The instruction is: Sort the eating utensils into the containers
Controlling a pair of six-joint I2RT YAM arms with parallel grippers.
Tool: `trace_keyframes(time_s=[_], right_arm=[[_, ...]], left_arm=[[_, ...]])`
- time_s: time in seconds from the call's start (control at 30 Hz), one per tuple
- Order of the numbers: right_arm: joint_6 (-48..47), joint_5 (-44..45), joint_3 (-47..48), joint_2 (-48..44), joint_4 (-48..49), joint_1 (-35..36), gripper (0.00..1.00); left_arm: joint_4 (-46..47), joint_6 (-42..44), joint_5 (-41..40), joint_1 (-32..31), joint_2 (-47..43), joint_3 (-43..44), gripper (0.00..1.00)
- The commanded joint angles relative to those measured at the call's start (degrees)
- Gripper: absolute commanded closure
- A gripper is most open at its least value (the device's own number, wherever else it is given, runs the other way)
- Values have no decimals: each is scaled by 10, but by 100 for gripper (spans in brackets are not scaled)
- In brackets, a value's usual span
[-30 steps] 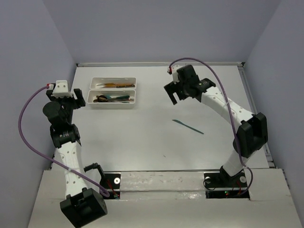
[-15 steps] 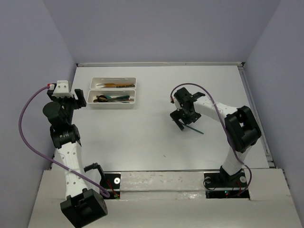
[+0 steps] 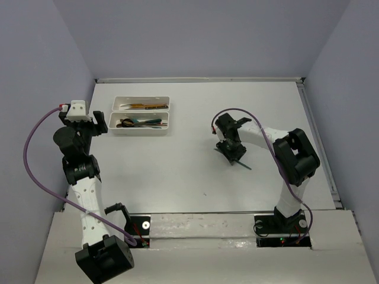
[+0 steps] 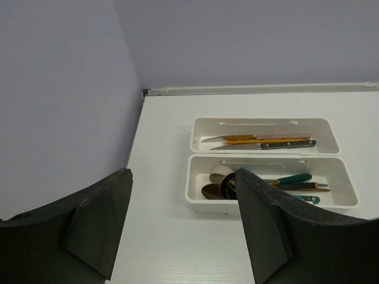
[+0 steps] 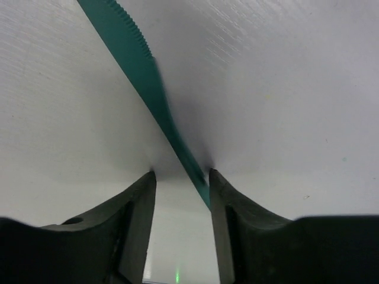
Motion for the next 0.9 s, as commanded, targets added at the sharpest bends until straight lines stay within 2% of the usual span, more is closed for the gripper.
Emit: trace_keyframes(time_s=[0.0,0.1,0.17,0.23,0.53,0.7,0.83,0.87], right_arm=[[-6,5,-17,21,50,-3,64],[-4,5,-28,20,69,5,76],[-4,12,-44,18,84,21,93],[-3,34,-53,15,100,34,100],[-12,188,-50,-80,167,114,100],[-42,195,-2,-87,218,131,100],[-84,176,85,-54,284,142,100],[-102,162,127,-32,326,142,100]], left_arm=[[21,-1,7,1,-12,3,18],[22,-1,4,1,-13,2,19],[22,0,4,1,-14,2,18],[22,0,4,1,-13,2,19],[24,0,5,5,-14,1,19],[24,0,4,6,-14,1,18],[26,-1,5,7,-14,0,18],[26,-1,5,8,-13,-1,18]])
